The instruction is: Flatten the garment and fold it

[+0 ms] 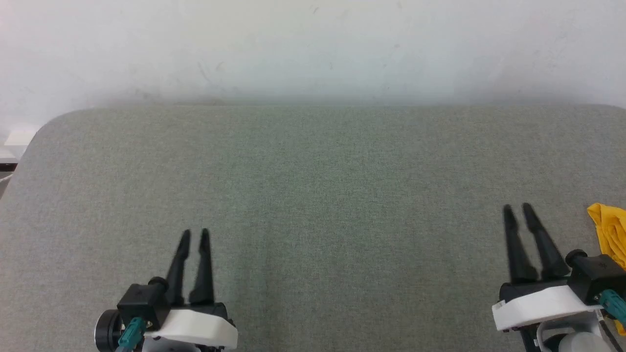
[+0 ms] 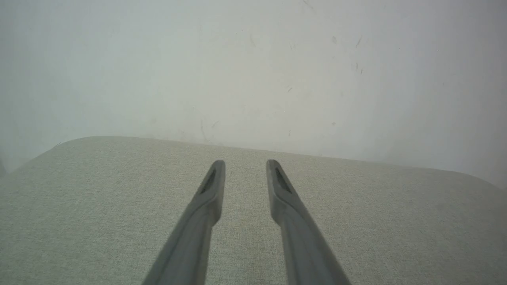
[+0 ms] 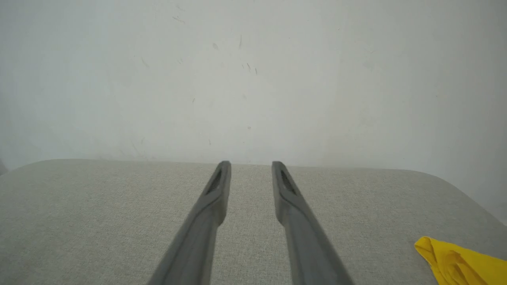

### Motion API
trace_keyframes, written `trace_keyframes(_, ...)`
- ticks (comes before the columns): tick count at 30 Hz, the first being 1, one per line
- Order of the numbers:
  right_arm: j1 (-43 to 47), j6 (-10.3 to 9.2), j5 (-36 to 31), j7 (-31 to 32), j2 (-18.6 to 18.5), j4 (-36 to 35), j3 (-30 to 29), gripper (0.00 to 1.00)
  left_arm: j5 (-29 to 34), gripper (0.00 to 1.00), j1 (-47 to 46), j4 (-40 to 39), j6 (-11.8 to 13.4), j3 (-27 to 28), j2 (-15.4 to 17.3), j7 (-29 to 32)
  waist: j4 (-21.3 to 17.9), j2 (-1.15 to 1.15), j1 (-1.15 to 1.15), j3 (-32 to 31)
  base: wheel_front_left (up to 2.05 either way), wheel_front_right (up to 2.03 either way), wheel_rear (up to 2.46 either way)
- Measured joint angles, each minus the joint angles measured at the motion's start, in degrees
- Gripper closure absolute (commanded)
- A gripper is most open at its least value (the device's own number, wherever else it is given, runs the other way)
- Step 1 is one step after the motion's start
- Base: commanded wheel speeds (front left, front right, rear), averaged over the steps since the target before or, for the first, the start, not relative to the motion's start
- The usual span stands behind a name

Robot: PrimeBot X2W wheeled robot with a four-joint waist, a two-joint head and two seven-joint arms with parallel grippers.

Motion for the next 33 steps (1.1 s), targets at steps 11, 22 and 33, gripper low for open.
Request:
trace_keyframes(11,0.0,0.0,-0.1,0.9,0.0,-0.1,0.0,1.0,0.3,1.0,0.0,0.0,0.0,0.1,0.0,1.0,-0.2,0.0,0.0,-0.2,0.0,0.0,0.0)
trace_keyframes(22,0.0,0.0,-0.6,2.1,0.0,-0.4,0.2,1.0,1.1,1.0,0.0,-0.2,0.0,0.3,0.0,2.1,-0.4,0.0,0.0,-0.4,0.0,0.0,0.0)
trace_keyframes(33,0.0,0.0,-1.1,3.1,0.0,-0.6,0.6,1.0,1.8,1.0,-0.1,-0.4,-0.1,0.6,0.0,3.5,-0.6,0.0,0.0,-0.7,0.0,0.0,0.0)
